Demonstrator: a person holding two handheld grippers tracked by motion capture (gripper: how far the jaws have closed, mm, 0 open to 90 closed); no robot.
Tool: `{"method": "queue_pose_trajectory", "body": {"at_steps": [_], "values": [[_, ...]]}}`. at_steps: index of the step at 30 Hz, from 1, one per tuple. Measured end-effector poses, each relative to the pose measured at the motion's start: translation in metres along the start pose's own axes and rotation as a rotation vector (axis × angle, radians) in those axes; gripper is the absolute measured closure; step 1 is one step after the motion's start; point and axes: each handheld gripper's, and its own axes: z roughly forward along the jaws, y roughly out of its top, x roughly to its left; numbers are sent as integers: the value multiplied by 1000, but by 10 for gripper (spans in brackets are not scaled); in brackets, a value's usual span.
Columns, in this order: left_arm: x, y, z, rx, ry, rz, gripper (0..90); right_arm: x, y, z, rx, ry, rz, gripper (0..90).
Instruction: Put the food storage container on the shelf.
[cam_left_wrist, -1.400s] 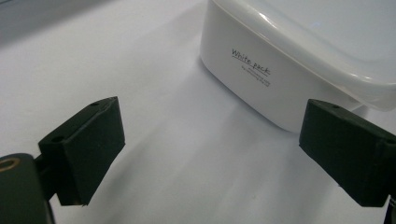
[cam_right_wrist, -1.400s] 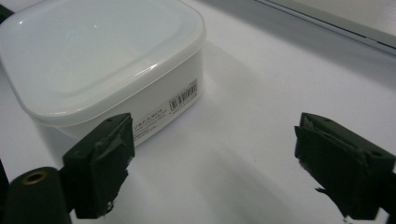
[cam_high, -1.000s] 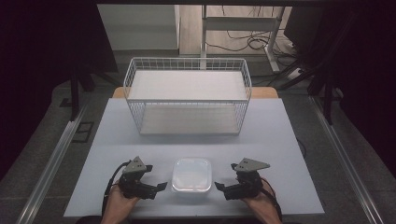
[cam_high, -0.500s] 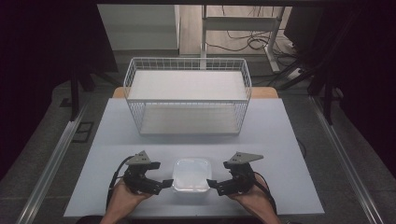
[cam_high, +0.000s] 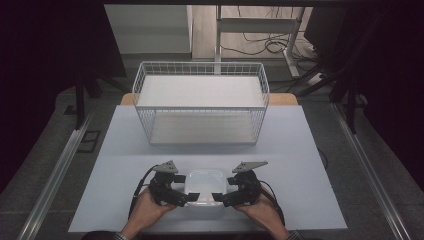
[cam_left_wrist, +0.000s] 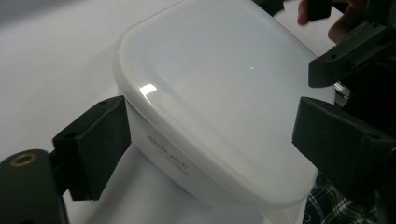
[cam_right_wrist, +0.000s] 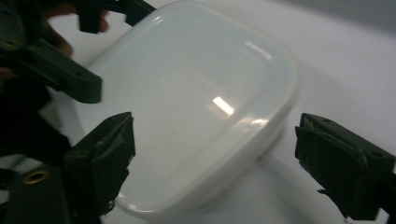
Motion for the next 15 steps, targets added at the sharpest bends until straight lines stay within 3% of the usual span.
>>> {"method": "queue_pose_trajectory", "body": {"at_steps": [2, 6, 7, 8, 12, 14, 15], "values": [[0, -2, -3, 10, -9, -32, 151, 0, 0, -1, 21, 8, 23, 182], [1, -7, -15, 23, -46, -108, 326, 0, -3, -9, 27, 23, 76, 342], [-1, -8, -18, 18, -39, -109, 377, -1, -4, -13, 29, 28, 98, 415], [-4, -8, -24, 9, -26, -99, 503, -1, -5, -21, 24, 27, 135, 545], [-6, -9, -27, 1, -21, -112, 578, 1, -7, -27, 20, 32, 165, 609], [-7, -10, -30, -27, -4, -122, 622, 2, -7, -30, 9, 28, 184, 653], [-6, -9, -32, -61, 10, -130, 692, 2, -7, -33, -16, 26, 185, 718]]}}
